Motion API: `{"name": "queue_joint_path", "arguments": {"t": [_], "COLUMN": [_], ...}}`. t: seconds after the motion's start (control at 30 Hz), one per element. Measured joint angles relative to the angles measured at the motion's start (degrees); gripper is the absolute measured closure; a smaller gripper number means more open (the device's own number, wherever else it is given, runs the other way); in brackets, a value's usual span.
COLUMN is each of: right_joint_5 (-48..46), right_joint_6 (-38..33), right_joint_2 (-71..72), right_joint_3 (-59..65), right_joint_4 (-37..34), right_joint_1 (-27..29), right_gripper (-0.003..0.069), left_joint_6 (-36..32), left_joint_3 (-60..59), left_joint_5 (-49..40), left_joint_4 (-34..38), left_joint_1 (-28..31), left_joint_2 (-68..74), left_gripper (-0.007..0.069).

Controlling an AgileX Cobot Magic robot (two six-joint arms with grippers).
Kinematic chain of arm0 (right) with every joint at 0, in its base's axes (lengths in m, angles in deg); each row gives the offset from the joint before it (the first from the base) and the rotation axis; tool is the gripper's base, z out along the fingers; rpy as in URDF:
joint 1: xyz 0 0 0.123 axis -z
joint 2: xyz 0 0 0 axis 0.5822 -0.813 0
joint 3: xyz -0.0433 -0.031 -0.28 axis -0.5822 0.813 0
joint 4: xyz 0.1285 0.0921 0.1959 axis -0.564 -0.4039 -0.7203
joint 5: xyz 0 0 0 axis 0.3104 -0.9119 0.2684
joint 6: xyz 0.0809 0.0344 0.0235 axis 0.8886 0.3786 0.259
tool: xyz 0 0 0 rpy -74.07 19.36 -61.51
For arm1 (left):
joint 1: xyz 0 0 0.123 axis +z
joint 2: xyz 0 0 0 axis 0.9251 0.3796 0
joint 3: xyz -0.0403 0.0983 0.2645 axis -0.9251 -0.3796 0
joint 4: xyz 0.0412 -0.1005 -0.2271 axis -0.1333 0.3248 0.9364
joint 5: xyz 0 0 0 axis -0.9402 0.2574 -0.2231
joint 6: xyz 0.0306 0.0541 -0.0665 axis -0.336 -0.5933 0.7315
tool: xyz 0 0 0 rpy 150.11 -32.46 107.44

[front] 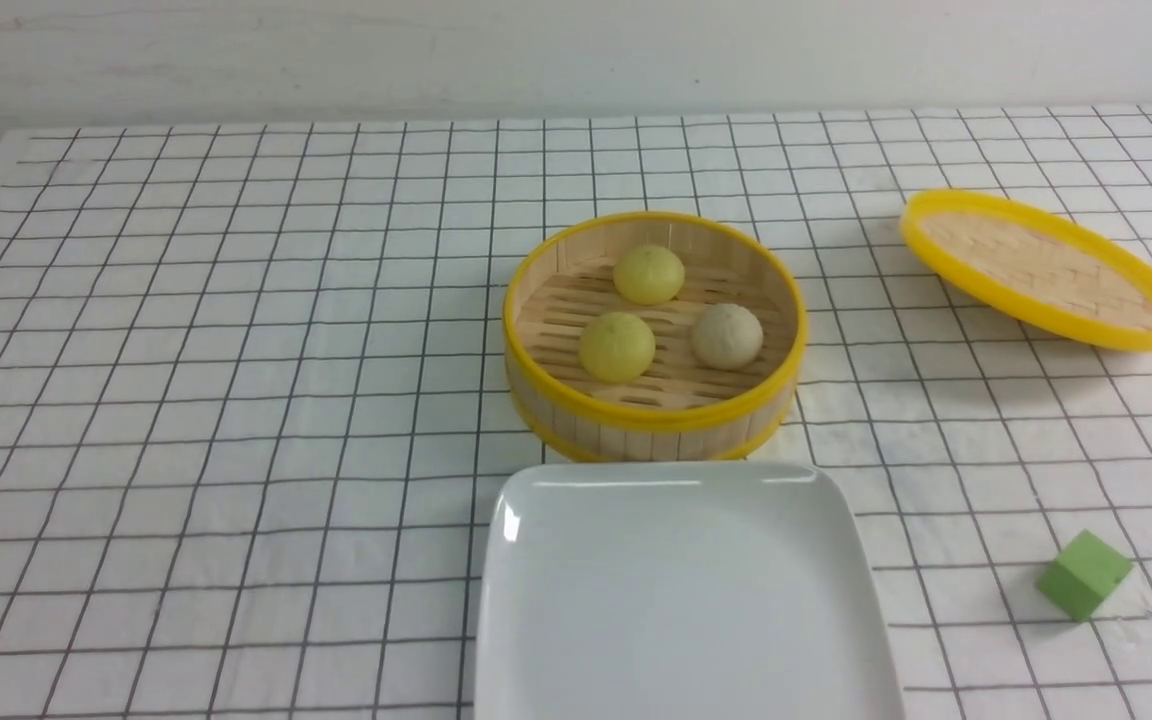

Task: Put the steamed buns into the plate on the white-black tablecloth.
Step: 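Reach toward a bun in the bamboo steamer with the right gripper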

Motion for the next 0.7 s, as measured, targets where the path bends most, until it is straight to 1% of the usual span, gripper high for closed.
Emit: {"name": "queue_joint_path", "arguments": {"t": [0.07,0.13,0.17,0.2,0.23,0.27,0.3,0.33,0.37,0.4,0.43,0.47,0.5,0.53,0.57,0.6,0.63,0.7], "right_joint_5": [-9.2,-14.1,-14.1,-14.7,-14.2,-12.4,-11.3,-10.7,-10.7,-10.5,-10.3,-9.5,-8.6,-8.4,-7.0,-6.7,-5.8,-4.7], "right_joint_6": [0.5,0.5,0.4,-0.4,-1.3,-3.8,-6.0,-8.5,-9.9,-15.7,-16.6,-23.6,-28.1,-28.7,-32.4,-32.8,-33.7,-32.9], "right_joint_2": [-7.9,-14.8,-16.4,-20.3,-23.3,-29.0,-32.2,-34.7,-35.8,-39.7,-40.2,-44.3,-47.4,-48.0,-52.2,-53.3,-56.9,-62.0], "right_joint_3": [-4.6,-6.7,-6.7,-7.7,-8.2,-9.2,-10.0,-10.7,-11.2,-12.7,-13.2,-15.0,-16.9,-17.3,-20.6,-21.5,-25.5,-30.5], "right_joint_4": [1.4,1.5,1.5,0.9,0.0,-3.4,-6.6,-9.6,-10.4,-17.0,-17.9,-24.4,-28.2,-28.2,-31.3,-31.4,-31.2,-28.4], "right_joint_1": [0.0,0.0,0.0,0.0,0.0,0.0,-0.2,-1.0,-1.2,-3.1,-3.8,-7.2,-9.4,-10.3,-13.8,-14.2,-16.9,-19.2], "right_gripper": [0.0657,0.0656,0.0656,0.0655,0.0654,0.0650,0.0648,0.0645,0.0645,0.0640,0.0638,0.0632,0.0627,0.0627,0.0614,0.0613,0.0593,0.0554], "left_joint_6": [-5.4,-10.3,-10.3,-14.1,-16.4,-20.1,-22.0,-23.3,-23.6,-26.1,-26.3,-27.7,-28.5,-28.7,-29.7,-29.9,-30.4,-30.6], "left_joint_3": [4.2,6.2,6.2,7.1,7.4,7.7,7.7,7.7,7.7,7.7,7.7,7.7,7.7,7.7,7.7,7.7,7.7,7.7], "left_joint_5": [-9.8,-16.4,-17.0,-19.8,-20.9,-21.8,-21.9,-21.8,-21.8,-21.5,-21.5,-21.1,-20.9,-20.9,-20.6,-20.6,-20.3,-20.0], "left_joint_4": [-0.4,0.4,0.5,1.5,2.8,4.8,6.4,7.7,8.0,10.8,11.1,13.2,14.4,14.6,16.3,16.3,17.1,17.4], "left_joint_1": [0.0,0.0,0.0,0.0,0.0,0.0,0.0,0.0,0.0,0.0,0.0,0.0,0.0,0.0,0.0,0.0,0.0,0.0], "left_joint_2": [6.9,12.8,12.8,17.1,20.4,24.6,27.3,29.3,29.8,33.5,33.9,36.4,37.6,37.8,39.4,39.4,40.4,40.9], "left_gripper": [0.0622,0.0622,0.0622,0.0622,0.0622,0.0622,0.0621,0.0619,0.0617,0.0606,0.0604,0.0588,0.0577,0.0574,0.0549,0.0549,0.0522,0.0481]}}
